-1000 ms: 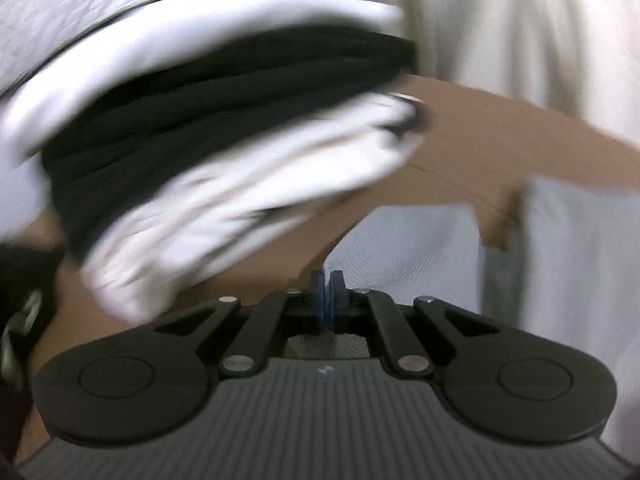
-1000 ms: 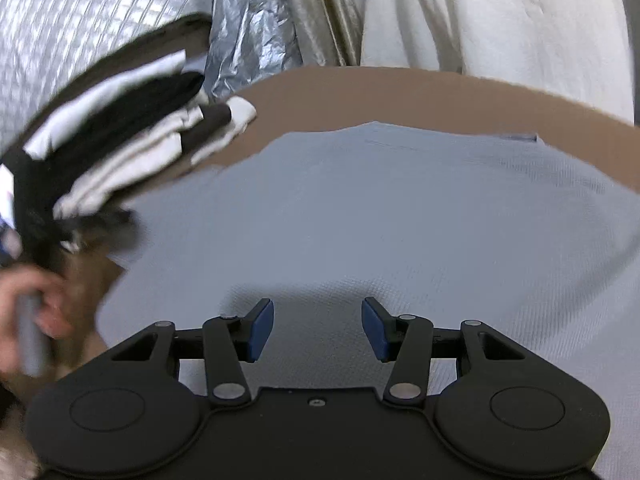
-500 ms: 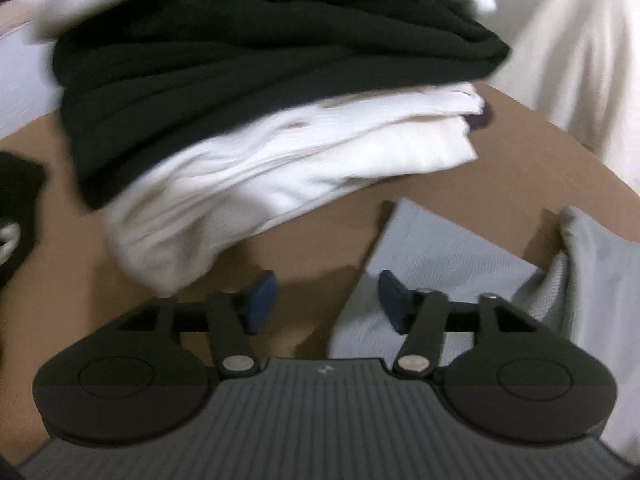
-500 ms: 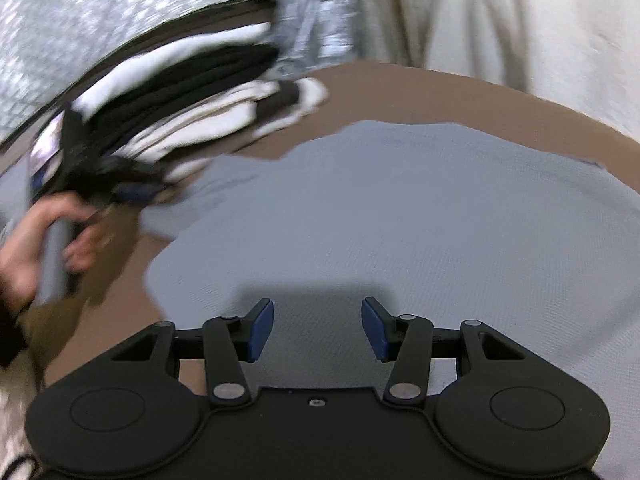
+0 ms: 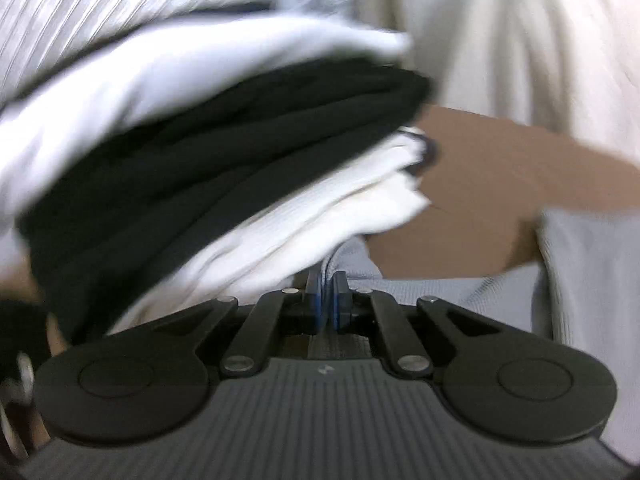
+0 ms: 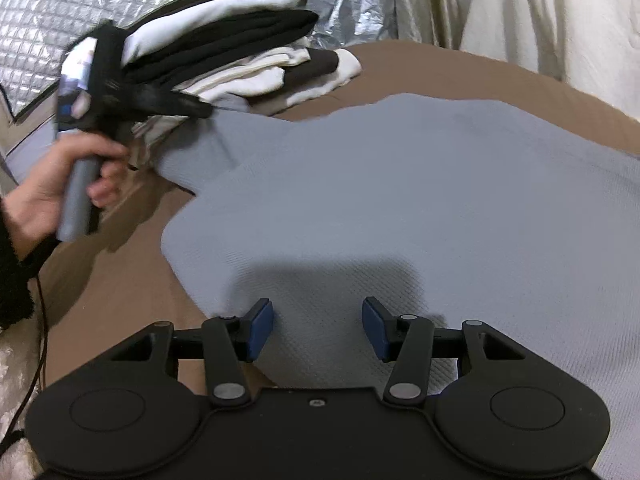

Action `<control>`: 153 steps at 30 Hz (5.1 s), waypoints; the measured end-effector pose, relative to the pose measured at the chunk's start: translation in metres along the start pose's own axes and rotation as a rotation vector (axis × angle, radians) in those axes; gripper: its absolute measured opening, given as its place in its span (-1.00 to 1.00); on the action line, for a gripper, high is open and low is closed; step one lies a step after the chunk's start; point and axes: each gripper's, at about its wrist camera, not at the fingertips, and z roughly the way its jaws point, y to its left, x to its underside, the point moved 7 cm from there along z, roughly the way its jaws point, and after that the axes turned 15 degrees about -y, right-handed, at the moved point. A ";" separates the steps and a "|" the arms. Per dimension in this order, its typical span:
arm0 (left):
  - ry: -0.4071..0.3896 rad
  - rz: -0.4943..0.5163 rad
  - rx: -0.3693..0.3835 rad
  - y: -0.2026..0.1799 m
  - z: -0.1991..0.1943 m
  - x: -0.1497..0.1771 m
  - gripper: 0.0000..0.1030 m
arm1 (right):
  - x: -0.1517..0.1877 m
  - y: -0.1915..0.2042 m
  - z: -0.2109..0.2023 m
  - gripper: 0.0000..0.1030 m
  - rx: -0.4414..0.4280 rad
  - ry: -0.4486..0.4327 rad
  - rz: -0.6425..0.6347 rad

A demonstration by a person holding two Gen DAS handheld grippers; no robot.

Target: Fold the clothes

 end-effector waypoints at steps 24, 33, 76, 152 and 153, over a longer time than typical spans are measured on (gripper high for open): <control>0.110 -0.154 -0.137 0.017 -0.014 0.018 -0.92 | 0.004 0.001 0.006 0.19 -0.011 0.023 -0.045; -0.359 0.119 0.453 -0.100 -0.134 -0.051 -0.90 | 0.006 0.004 0.009 0.31 -0.017 0.032 -0.086; 0.183 0.046 0.377 -0.045 -0.132 0.030 -0.48 | -0.043 -0.070 0.017 -0.42 0.253 -0.090 0.097; 0.269 -0.114 0.743 -0.336 -0.162 0.033 0.36 | -0.020 -0.251 -0.199 0.34 0.216 -0.281 0.684; 0.256 -0.109 0.753 -0.339 -0.164 0.033 0.39 | -0.020 -0.258 -0.195 0.34 0.268 -0.268 0.678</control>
